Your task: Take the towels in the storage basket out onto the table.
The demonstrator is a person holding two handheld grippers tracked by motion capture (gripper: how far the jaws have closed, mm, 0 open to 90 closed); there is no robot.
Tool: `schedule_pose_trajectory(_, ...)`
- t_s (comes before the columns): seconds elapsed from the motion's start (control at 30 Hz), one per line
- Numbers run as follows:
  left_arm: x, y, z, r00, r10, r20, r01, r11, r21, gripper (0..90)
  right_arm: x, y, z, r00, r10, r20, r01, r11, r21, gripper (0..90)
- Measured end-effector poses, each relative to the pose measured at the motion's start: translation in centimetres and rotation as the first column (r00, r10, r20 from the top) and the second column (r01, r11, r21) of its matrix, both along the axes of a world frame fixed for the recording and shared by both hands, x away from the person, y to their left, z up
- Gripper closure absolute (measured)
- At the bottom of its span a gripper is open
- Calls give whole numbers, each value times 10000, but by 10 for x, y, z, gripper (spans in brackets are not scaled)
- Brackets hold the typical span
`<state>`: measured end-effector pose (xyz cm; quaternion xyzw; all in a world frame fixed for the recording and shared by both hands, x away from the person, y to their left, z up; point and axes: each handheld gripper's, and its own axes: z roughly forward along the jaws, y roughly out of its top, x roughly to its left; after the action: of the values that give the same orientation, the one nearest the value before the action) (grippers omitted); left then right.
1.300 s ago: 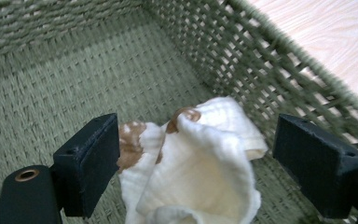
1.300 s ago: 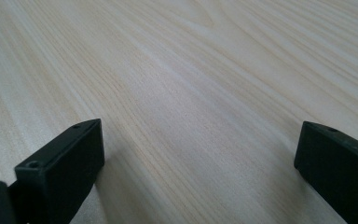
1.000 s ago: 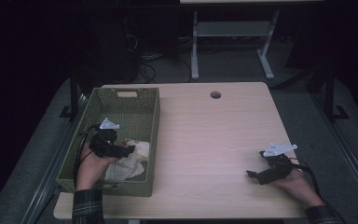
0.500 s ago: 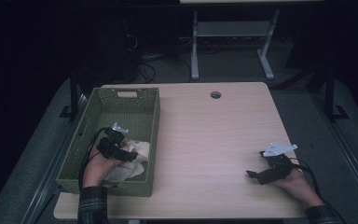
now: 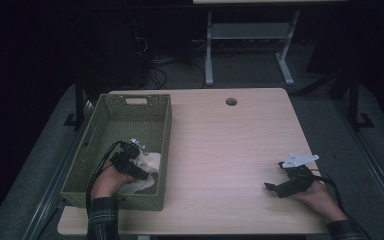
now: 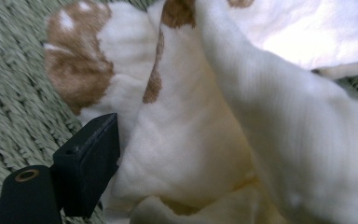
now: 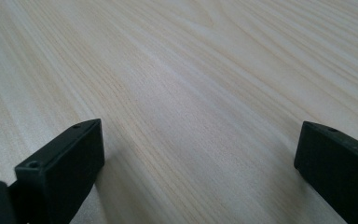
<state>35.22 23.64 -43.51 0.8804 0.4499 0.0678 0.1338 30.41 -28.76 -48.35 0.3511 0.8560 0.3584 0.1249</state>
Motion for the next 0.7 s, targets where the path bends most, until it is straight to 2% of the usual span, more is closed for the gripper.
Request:
schedule_pose_trajectory(0.17, 1, 1, -2, 9998, 19, -198, -19, 10000, 35, 152, 0, 0, 0, 10000, 3, 3, -3, 10000, 1, 11)
schedule_pose_trajectory(0.27, 0, 0, 0, 9998, 29, -196, -28, 10000, 41, 217, 0, 0, 0, 10000, 1, 0, -1, 10000, 2, 11)
schedule_pose_trajectory(0.3, -1, 0, 1, 9998, -61, -168, 59, 9999, -105, 266, 0, 0, 0, 10000, 2, 3, -2, 10000, -1, 11)
schedule_pose_trajectory(0.37, -3, -2, 4, 9999, -130, -65, 129, 9999, -95, 396, 0, 0, 0, 10000, -11, -2, 11, 10000, 2, 11)
schedule_pose_trajectory(0.5, -4, 0, 8, 10000, 20, 34, -19, 9996, -266, 610, -1, 0, 0, 10000, -19, -6, 19, 10000, 3, 11)
schedule_pose_trajectory(0.63, -5, 1, 12, 9998, 130, 169, -123, 9991, -403, 685, 0, 0, 0, 10000, -12, 8, 12, 10000, 6, 11)
schedule_pose_trajectory(0.7, -5, 3, 15, 9992, 192, 337, -169, 9976, -673, 695, 1, 0, 0, 10000, -5, -5, 5, 10000, 5, 11)
